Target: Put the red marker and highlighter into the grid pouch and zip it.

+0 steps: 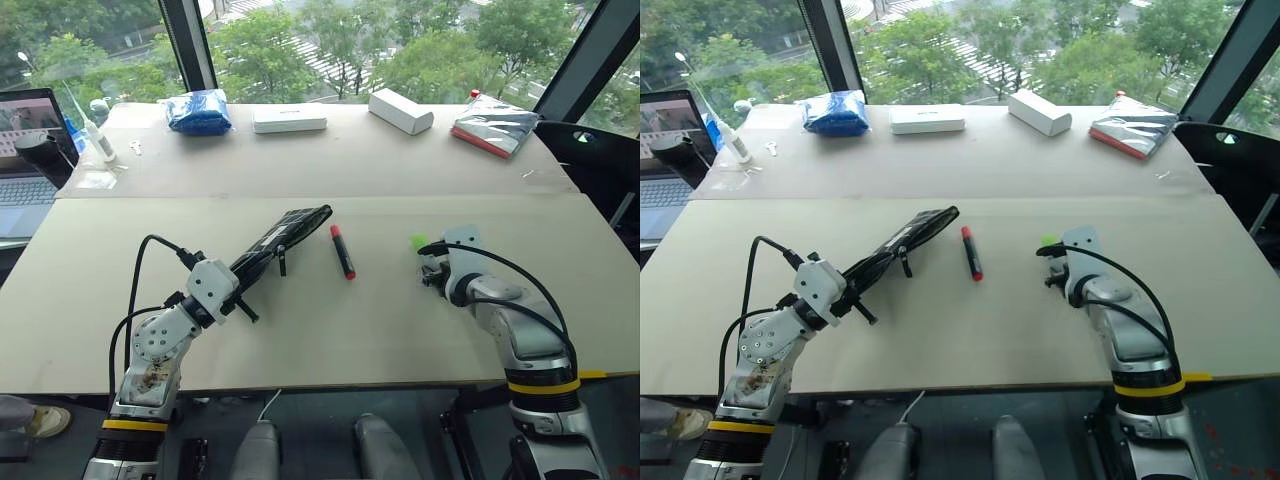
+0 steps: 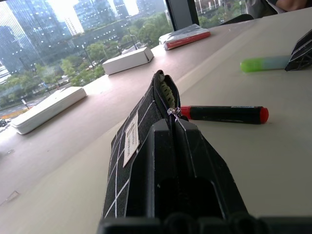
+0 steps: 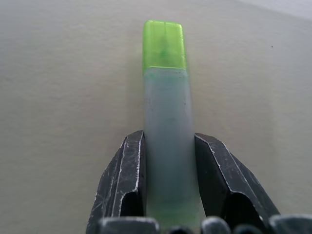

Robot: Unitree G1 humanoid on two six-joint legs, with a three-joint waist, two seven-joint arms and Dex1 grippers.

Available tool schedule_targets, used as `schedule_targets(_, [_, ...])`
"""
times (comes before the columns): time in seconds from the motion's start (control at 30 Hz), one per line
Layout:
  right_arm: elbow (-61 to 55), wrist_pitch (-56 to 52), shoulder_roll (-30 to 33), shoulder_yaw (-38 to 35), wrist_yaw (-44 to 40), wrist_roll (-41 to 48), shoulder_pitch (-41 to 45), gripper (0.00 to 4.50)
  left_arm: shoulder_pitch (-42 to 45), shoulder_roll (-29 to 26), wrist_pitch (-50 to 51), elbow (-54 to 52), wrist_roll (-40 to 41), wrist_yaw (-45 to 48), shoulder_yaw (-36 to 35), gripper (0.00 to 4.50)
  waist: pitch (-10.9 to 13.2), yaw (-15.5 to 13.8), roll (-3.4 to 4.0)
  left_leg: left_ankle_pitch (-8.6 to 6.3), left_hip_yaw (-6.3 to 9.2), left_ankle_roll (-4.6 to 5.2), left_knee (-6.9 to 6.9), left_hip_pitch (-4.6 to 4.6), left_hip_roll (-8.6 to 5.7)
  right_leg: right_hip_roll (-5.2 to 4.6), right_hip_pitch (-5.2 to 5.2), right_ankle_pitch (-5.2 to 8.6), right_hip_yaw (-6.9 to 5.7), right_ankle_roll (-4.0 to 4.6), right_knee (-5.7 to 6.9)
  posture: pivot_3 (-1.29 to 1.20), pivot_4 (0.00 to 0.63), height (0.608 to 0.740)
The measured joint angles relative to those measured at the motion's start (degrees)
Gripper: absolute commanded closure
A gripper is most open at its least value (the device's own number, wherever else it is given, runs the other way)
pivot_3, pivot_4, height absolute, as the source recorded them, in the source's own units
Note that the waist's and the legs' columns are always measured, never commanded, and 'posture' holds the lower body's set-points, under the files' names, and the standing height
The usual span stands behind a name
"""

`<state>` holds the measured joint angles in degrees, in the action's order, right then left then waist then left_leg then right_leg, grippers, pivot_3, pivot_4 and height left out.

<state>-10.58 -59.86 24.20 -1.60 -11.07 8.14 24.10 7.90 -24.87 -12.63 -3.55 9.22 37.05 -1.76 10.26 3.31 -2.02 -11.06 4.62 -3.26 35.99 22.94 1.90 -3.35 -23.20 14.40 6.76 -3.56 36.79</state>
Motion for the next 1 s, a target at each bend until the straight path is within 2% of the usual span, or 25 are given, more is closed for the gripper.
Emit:
schedule_targets(0.17, [0.8, 1.3, -0.9, -1.3, 0.1, -0.1, 0.0, 3.48, 0.0, 0.0, 0.0, 0.0, 0.0, 0.0, 0.0, 4.50, 0.0, 0.0, 0.00, 0.00, 0.00, 0.00, 0.00, 0.00, 0.00, 0.00, 0.00, 0.00, 0.00, -0.01, -0.01, 0.00, 0.150, 0.740])
schedule_targets(0.3, [2.6, 8.5, 1.2, 0.7, -3.4, -0.5, 0.1, 3.48, 0.0, 0.0, 0.0, 0.0, 0.0, 0.0, 0.0, 4.50, 0.0, 0.1, 0.04, 0.00, -0.02, 0.00, -0.01, 0.06, -0.01, 0.00, -0.09, 0.01, 0.02, -0.01, -0.02, 0.00, 0.150, 0.740])
schedule_targets(0.47, [2.4, 32.5, 10.1, 7.4, -16.0, -4.3, 3.5, 3.48, 0.0, -0.1, 0.0, 0.0, 0.6, 0.7, 0.0, 4.50, 0.1, 0.6, 0.10, 0.00, -0.02, 0.00, -0.07, 0.07, 0.01, 0.00, -0.11, 0.03, 0.02, -0.06, -0.06, 0.00, 0.150, 0.740])
schedule_targets(0.67, [6.6, 55.5, 15.8, 13.9, -26.5, -10.6, 7.8, 3.48, -0.3, -0.7, 0.0, -0.3, 1.7, 1.9, 0.0, 4.50, 0.1, 0.6, 0.08, 0.00, -0.02, 0.00, -0.06, 0.06, 0.01, 0.00, -0.09, 0.01, 0.01, -0.02, -0.07, 0.00, 0.150, 0.740])
schedule_targets(0.87, [15.9, 69.4, 13.9, 19.3, -29.0, -18.2, 15.3, 3.48, -1.2, -1.1, 0.2, -0.9, 2.0, 1.9, -0.4, 4.50, 0.1, 0.6, 0.08, 0.00, -0.02, 0.00, -0.08, 0.03, 0.02, 0.00, -0.10, -0.10, 0.01, 0.16, -0.05, 0.00, 0.150, 0.740])
schedule_targets(1.0, [21.0, 73.7, 11.9, 21.3, -29.3, -20.5, 17.4, 3.48, -1.5, -1.1, 0.3, -1.8, 1.9, 1.7, -0.5, 4.50, 0.1, 0.5, 0.08, 0.00, -0.02, 0.00, -0.06, 0.05, -0.01, -0.03, -0.10, -0.11, 0.01, 0.19, -0.05, 0.00, 0.150, 0.740])
